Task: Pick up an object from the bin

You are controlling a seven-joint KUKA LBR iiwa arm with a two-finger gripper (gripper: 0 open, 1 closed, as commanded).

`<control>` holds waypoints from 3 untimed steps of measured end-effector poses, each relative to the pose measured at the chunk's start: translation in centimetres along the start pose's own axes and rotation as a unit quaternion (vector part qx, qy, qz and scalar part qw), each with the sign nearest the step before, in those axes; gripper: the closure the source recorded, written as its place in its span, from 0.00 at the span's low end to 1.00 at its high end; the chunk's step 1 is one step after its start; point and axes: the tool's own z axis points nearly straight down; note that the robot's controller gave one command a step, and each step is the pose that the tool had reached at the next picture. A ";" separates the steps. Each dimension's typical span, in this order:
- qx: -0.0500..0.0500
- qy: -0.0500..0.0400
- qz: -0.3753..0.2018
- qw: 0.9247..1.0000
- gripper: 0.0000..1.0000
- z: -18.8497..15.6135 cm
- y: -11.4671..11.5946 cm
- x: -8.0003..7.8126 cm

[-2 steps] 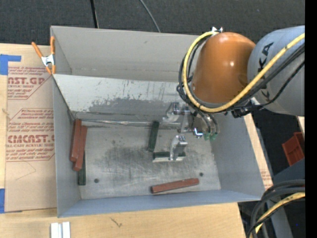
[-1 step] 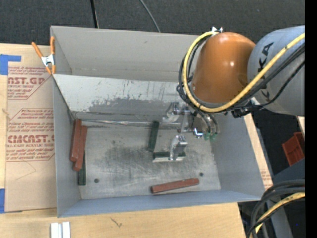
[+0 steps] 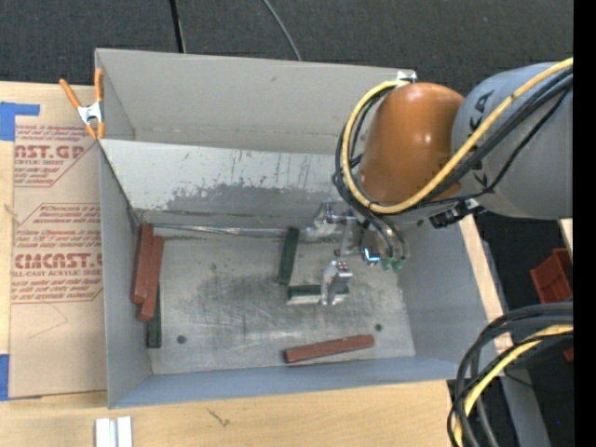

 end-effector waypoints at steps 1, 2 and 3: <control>0.000 -0.004 -0.023 1.000 1.00 9.9 -4.4 2.4; 0.000 -0.003 -0.023 1.000 1.00 9.9 -4.4 2.4; 0.000 0.002 -0.070 0.998 1.00 -6.0 -2.8 3.9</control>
Offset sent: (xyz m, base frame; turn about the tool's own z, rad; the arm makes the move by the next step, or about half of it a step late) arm 0.0000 0.0000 0.0000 0.0000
